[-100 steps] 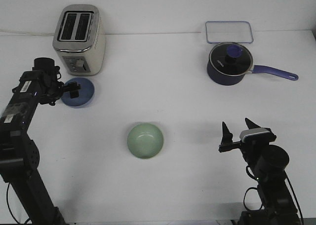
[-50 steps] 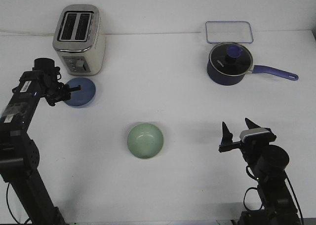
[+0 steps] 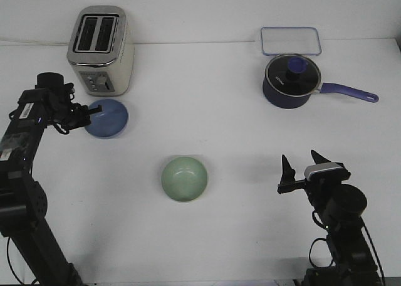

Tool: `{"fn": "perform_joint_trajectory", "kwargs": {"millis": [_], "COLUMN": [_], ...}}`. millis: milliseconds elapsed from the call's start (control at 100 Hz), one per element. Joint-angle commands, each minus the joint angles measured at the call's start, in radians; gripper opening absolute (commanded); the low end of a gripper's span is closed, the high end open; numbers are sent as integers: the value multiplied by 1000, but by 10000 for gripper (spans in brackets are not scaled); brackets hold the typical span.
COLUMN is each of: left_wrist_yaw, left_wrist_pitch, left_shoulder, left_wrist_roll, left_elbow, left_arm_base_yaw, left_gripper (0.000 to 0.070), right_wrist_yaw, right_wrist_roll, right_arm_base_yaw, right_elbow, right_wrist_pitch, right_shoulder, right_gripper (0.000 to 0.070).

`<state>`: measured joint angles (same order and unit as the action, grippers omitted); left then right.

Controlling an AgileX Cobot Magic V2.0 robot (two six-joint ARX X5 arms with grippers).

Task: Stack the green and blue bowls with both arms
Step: 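Lift the blue bowl and carry it over the green bowl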

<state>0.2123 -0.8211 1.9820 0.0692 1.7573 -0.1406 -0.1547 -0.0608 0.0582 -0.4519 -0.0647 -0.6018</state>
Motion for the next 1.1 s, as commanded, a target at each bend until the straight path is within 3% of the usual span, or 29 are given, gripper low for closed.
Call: {"fn": "perform_joint_trajectory", "kwargs": {"millis": [0, 350, 690, 890, 1090], "left_wrist_yaw": [29, 102, 103, 101, 99], "left_wrist_pitch": [-6, -115, -198, -195, -114], "left_shoulder": [-53, -266, -301, -301, -301], "left_wrist_roll": [-4, 19, 18, 17, 48], "left_elbow": [20, 20, 3, -65, -188], "left_arm_base_yaw": [-6, 64, 335, 497, 586], "left_gripper": [5, 5, 5, 5, 5], "right_wrist_yaw": [-2, -1, -1, -1, -1], "right_wrist_roll": [-14, -14, -14, -14, -14], "right_arm_base_yaw": [2, 2, 2, 2, 2], "right_elbow": [-5, -5, -5, -5, -5], "right_wrist_pitch": [13, 13, 13, 13, 13], "right_shoulder": [-1, -1, -1, -1, -1], "right_gripper": [557, 557, 557, 557, 557]}}
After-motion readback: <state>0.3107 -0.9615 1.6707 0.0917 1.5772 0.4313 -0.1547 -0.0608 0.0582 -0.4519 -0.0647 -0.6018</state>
